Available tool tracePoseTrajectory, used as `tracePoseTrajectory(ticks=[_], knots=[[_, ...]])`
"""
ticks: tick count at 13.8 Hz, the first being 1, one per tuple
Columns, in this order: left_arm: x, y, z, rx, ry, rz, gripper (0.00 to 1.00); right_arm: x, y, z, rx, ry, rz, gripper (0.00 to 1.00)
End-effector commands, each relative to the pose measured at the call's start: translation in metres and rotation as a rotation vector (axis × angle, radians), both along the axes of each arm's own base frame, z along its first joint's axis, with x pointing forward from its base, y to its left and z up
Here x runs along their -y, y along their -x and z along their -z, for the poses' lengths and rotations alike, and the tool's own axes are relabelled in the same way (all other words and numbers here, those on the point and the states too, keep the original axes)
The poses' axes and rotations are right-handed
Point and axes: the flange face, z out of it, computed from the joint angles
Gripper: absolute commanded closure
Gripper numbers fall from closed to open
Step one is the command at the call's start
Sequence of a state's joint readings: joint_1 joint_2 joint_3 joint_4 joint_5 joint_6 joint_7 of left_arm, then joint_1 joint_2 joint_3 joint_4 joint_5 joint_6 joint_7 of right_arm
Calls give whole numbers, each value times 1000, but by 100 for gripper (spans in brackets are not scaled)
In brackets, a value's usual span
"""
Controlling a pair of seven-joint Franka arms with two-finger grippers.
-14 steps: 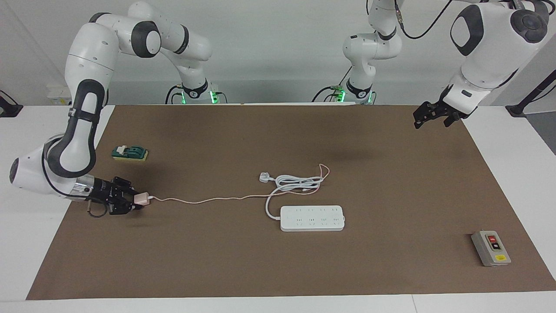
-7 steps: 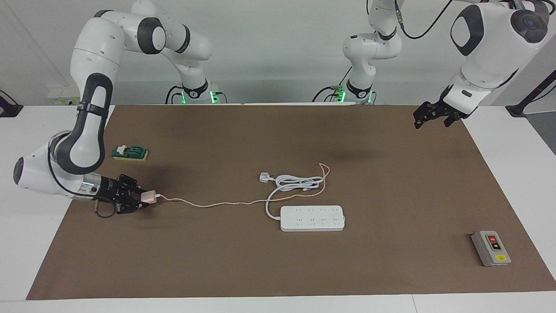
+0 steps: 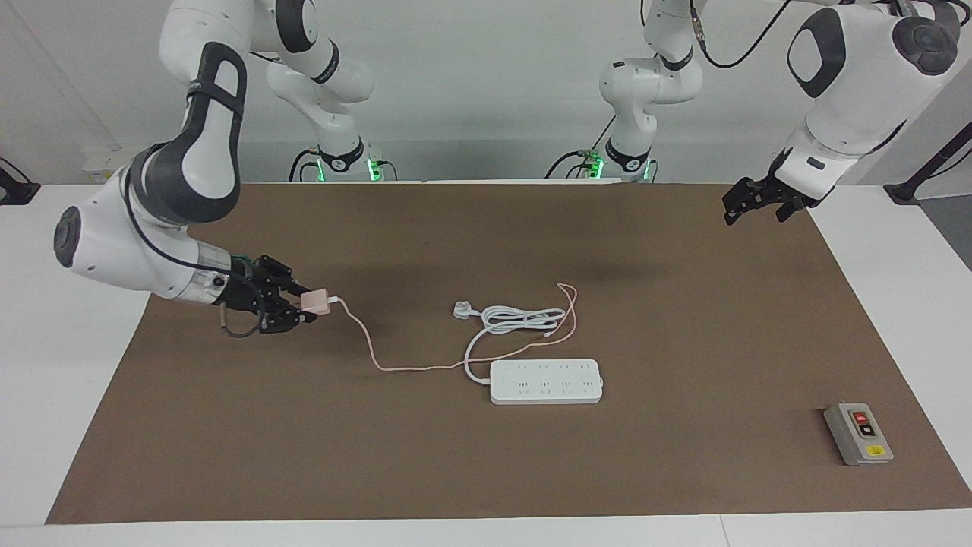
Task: Plug charger into power strip
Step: 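Lift the pink charger with the right gripper toward the power strip, then position the charger above the power strip with the right gripper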
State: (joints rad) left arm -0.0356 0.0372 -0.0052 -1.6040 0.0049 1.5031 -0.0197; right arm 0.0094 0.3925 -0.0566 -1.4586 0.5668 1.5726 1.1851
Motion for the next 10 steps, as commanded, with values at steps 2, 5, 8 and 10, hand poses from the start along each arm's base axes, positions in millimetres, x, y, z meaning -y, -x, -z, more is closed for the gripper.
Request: tracePoseTrajectory(ticks=[2,5,8,10], knots=[[-2,6,-3,16,11,3,0,-83,7,-25,-38,-53,95,100],[-2,6,-3,16,11,3,0,-159,15,-39,-44,-73,159,100],[-2,6,-3,16,11,3,0,-241,31,-48,-20,-77,215,100],[-2,6,-3,16,11,3,0,-278,40,-52,-8,-80,268,100]])
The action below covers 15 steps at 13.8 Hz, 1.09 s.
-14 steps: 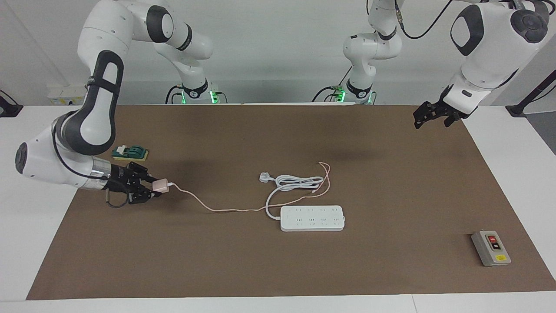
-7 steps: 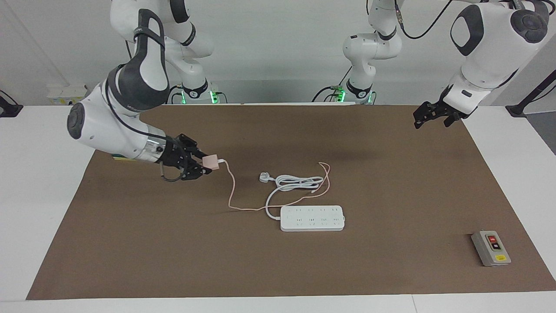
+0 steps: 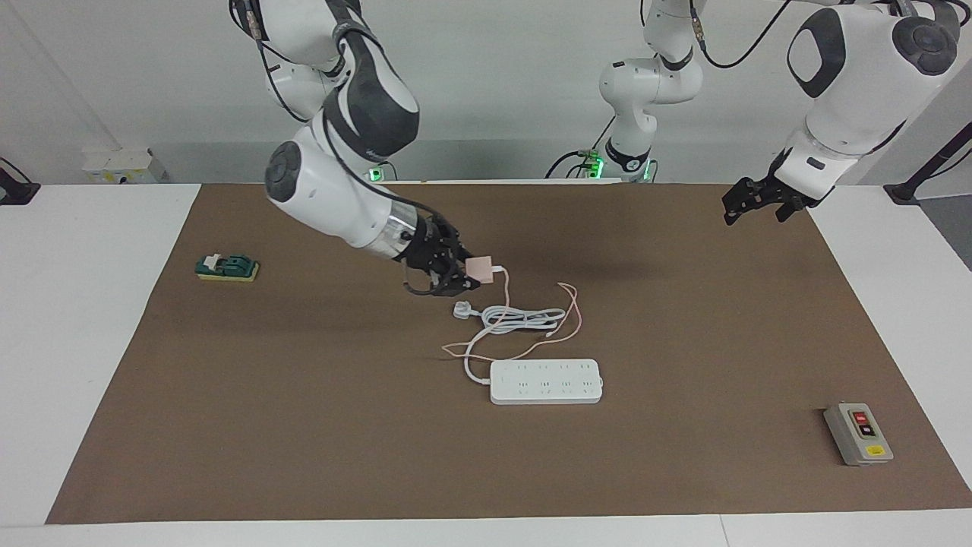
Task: Plug charger into power strip
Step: 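Position the charger above the power strip with the right gripper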
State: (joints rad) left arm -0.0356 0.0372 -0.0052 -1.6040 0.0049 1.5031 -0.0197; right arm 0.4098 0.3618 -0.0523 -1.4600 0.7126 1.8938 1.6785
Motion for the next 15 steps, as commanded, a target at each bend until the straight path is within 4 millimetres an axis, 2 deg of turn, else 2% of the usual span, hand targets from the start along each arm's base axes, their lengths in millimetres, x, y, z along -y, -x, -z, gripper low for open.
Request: tracePoseTrajectory(ticks=[1,2,5,8,11,13,15], knots=[[-2,6,-3,16,11,3,0,-44,18,-6,10,-19,48,100],[-2,6,-3,16,11,3,0,-57,24,-7,20,-22,50,100],[-2,6,-3,16,11,3,0,-74,31,-5,32,-17,45,100],[-2,6,-3,16,11,3,0,-96,45,8,54,-7,35,100],[-2,6,-3,16,11,3,0,-96,46,12,55,-3,34,100],[-6,18,-7,-29,9,-5,0,-93,44,13,60,2,33,100],[-6,12,-8,7,22,-4,0,-93,41,14,86,-1,40,100]])
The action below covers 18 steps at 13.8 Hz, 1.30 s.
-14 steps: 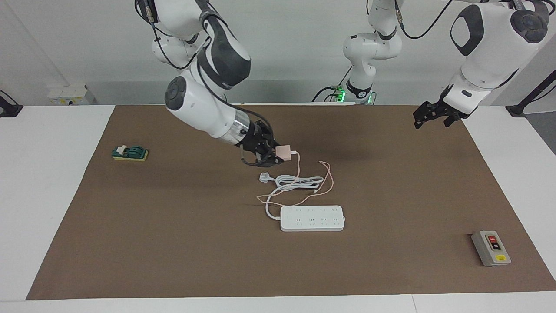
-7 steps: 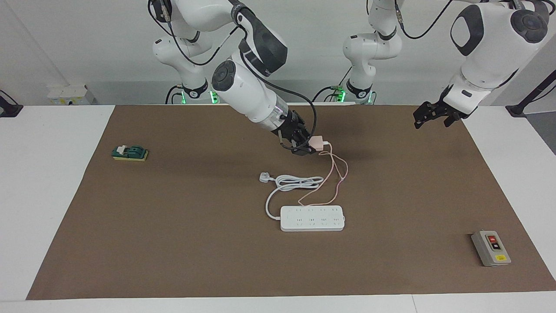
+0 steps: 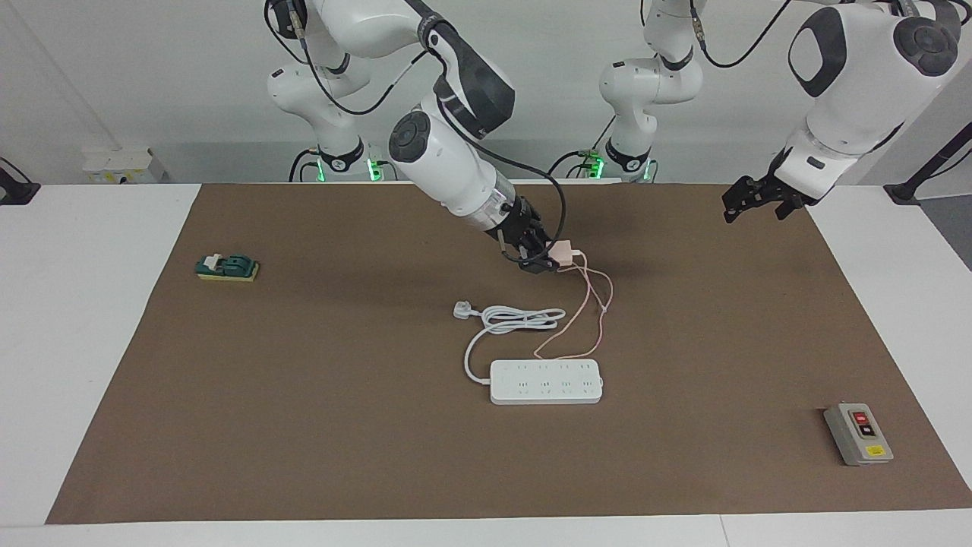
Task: Plug charger into power strip
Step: 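Position the charger above the power strip with the right gripper, then reach the left gripper toward the charger held by the right gripper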
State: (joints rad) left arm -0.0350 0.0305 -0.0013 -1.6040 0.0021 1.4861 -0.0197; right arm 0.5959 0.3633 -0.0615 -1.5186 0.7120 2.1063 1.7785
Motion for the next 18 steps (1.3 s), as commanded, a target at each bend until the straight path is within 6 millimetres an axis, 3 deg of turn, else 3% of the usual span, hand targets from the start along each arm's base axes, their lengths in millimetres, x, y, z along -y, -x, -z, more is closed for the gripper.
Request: tracePoseTrajectory(ticks=[1,6,8,11,13,15,18], knots=[[-3,8,-5,22,25,5,0,2,-1,1,39,0,10,100],[-10,-1,14,21,434,-137,0,6,-5,2,43,0,21,100],[1,-12,33,-1,601,-126,0,7,-6,1,50,0,27,100],[24,-9,79,32,816,-58,0,9,-8,4,49,1,32,100],[35,-4,105,20,979,-100,0,7,-7,6,46,4,30,100],[56,2,121,-10,1108,-146,0,7,-7,6,48,3,30,100],[71,-6,141,99,1204,-11,0,7,-7,6,46,2,30,100]])
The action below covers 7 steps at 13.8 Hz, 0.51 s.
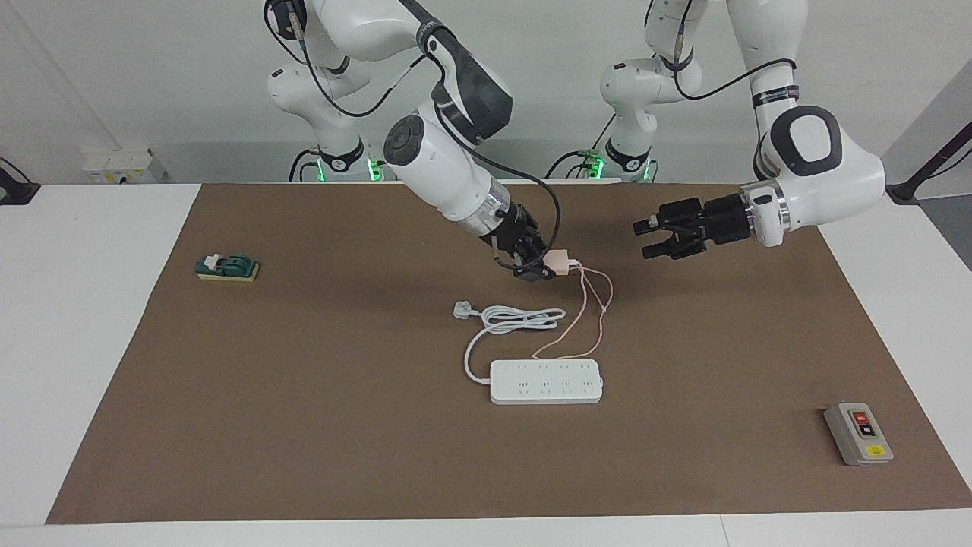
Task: Plug charger into power strip
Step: 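Reach the left gripper toward the charger held by the right gripper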
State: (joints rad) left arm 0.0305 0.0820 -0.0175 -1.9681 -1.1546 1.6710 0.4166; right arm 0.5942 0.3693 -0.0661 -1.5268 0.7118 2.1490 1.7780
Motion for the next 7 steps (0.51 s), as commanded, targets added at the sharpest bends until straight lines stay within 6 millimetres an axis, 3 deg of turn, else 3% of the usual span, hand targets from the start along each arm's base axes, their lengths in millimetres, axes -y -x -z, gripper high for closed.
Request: tracePoseTrajectory(ticks=[1,5,7], knots=[[15,-2,25,108,85,21,0,2,0,2,23,5,-3,100],[67,9,65,16,247,6,0,4,-1,2,22,5,2,100],[78,10,69,1,275,8,0,4,-1,2,21,3,2,100]])
